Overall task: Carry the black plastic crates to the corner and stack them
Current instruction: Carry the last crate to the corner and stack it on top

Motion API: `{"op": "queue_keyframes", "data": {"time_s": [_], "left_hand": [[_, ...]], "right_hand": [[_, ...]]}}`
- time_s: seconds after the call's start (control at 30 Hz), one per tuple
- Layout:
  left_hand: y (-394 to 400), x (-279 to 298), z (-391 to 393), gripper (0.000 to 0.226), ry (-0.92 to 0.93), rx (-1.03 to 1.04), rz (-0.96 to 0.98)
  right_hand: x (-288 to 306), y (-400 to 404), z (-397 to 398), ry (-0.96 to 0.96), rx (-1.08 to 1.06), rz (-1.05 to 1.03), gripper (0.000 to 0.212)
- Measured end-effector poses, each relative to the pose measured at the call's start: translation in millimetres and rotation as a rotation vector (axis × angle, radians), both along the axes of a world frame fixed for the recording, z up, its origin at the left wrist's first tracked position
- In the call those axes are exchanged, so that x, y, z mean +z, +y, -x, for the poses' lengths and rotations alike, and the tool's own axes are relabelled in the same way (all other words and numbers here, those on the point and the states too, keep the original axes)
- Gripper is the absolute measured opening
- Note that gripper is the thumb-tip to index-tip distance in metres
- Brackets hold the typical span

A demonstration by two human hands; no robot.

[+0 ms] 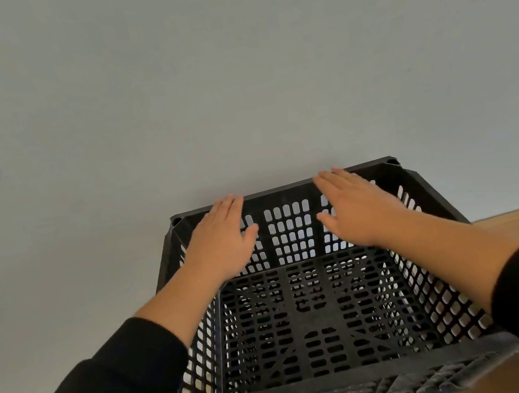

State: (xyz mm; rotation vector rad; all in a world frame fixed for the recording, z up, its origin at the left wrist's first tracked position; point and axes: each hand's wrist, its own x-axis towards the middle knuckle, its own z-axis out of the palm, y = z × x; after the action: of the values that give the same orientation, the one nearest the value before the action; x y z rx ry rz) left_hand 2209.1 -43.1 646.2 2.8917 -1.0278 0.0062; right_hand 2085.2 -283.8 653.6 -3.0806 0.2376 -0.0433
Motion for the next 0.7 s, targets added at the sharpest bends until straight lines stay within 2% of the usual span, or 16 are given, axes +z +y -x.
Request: {"op": "queue_keyframes", "data": {"time_s": [0.2,0.43,0.7], "left_hand": [[-42.8,-19.8,1.0,0.076,0.015,0.008,0.017],[-43.8,-43.8,-3.9,0.080,0.016,0.047,0.122],[-45.9,-45.3,-3.8,0.086,0.077,0.066,0.109]], "right_hand": [[-20.1,28.4,-38.2,-0.004,-0.067,-0.022,0.075],[-34.3,33.8,-45.6,-0.094,-0.119,-0.052,0.084],[-36.5,35.9,-48.1,-0.114,-0.133,-0.059,0.086]]}}
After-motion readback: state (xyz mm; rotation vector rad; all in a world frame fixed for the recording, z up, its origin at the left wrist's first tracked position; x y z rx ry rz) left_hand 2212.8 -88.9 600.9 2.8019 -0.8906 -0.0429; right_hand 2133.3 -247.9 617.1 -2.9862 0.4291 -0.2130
